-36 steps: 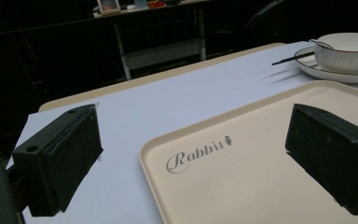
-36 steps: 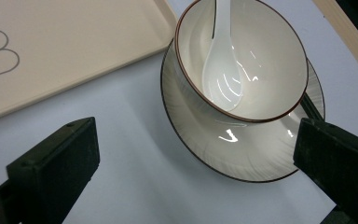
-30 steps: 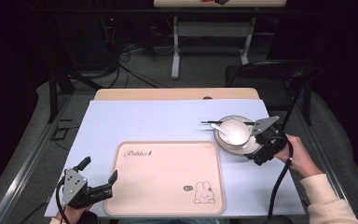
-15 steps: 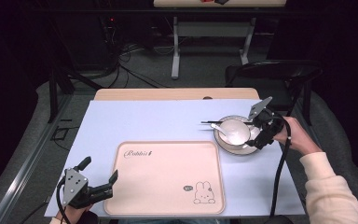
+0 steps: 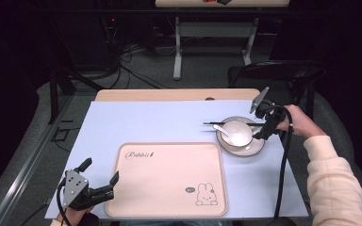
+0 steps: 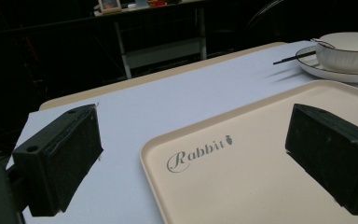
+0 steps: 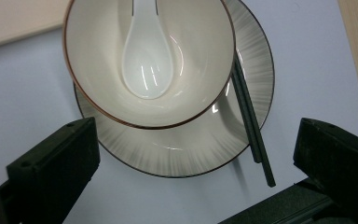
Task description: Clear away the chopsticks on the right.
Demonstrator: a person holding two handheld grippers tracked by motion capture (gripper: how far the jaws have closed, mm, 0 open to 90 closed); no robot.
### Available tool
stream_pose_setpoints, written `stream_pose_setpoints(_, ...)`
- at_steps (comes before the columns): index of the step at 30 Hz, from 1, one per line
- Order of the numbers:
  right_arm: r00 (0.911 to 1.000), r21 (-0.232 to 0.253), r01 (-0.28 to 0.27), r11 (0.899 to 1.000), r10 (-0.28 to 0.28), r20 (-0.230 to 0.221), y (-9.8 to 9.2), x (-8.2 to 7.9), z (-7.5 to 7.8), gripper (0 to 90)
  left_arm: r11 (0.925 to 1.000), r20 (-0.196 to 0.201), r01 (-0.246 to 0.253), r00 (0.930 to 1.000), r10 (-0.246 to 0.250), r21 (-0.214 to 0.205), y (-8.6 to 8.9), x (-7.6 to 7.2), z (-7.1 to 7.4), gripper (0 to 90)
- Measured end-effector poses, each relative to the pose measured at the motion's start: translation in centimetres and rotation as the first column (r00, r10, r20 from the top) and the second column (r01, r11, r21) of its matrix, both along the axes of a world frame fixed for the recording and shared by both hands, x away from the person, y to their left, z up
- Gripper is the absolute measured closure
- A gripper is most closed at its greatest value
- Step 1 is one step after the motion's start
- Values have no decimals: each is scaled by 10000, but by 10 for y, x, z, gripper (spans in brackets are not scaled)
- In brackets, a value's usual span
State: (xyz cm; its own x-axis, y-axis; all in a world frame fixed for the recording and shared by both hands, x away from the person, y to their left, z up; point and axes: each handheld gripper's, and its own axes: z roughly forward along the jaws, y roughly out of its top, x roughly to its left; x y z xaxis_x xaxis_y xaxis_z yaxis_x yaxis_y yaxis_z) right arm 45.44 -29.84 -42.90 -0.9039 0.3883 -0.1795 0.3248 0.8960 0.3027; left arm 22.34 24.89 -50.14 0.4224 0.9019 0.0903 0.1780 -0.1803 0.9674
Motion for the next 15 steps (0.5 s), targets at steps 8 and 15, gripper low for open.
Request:
stream_pose_setpoints(8,9992,12,-34,10000,34,-401,-10,21,-3,0,10000,-27,-7,10000,7,-16,0,0,0,32)
stream_pose_setpoints(15,9997,-317,5,9995,-12,-250,-15,40,-8,64,10000,-25,-3,10000,3,-36,0,0,0,32)
